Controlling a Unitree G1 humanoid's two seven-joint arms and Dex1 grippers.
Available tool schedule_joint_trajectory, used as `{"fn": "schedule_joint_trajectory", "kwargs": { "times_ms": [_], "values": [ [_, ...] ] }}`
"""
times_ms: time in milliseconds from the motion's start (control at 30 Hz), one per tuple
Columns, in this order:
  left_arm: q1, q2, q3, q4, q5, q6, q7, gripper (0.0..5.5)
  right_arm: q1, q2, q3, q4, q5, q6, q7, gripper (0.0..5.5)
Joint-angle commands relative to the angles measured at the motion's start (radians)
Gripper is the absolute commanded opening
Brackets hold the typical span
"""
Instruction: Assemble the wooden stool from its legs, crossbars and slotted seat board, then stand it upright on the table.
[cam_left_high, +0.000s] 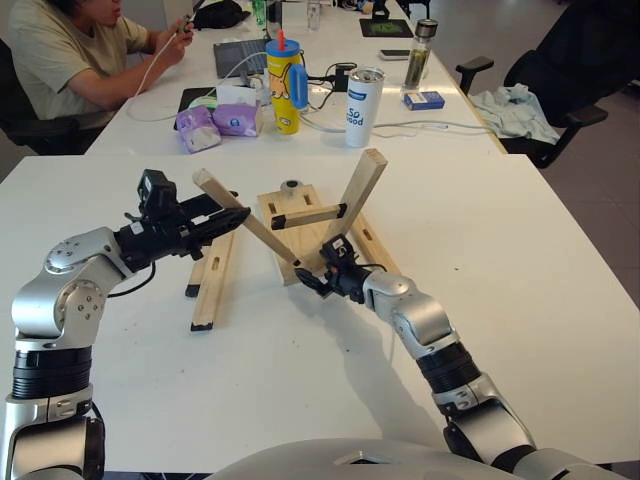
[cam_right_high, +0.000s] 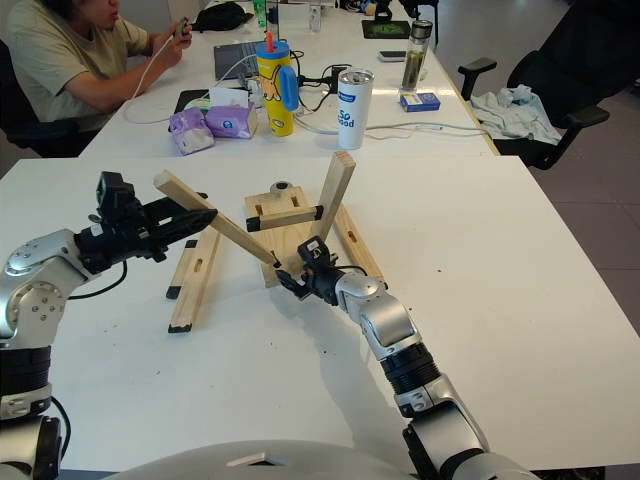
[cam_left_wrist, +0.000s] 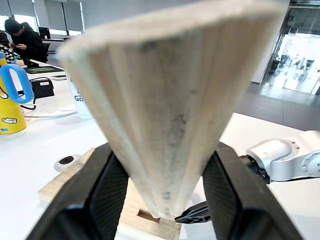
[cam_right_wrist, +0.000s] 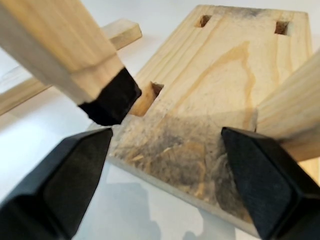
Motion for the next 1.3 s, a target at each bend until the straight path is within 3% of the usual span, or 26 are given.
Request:
{"fn": "schedule_joint_trajectory", "kwargs": {
  "times_ms": [33, 200, 667, 867, 1300],
  "values": [
    [0.005, 0.018, -0.027, 0.029, 0.058, -0.035, -0.033, 2.07, 0.096, -0.022, 0.058, 0.057, -0.006, 0.129, 0.042, 4.04],
    [-0.035, 0.057, -0.034, 0.084, 0.099, -0.055, -0.084, 2.07, 0.101, -0.026, 0.069, 0.046, -0.013, 0.136, 0.055, 4.04],
    [-0.298, 0.138, -0.216, 0.300, 0.271, -0.091, -0.317, 2.07, 0.094, -0.020, 0.080, 0.042, -0.021, 0.155, 0.077, 4.04],
    [-0.376, 0.130, -0.315, 0.414, 0.356, -0.121, -0.411, 2.07, 0.081, -0.011, 0.092, 0.050, -0.024, 0.161, 0.083, 4.04],
    [-0.490, 0.094, -0.418, 0.517, 0.448, -0.189, -0.476, 2.07, 0.079, 0.001, 0.087, 0.061, -0.023, 0.168, 0.079, 4.04]
  ]
}}
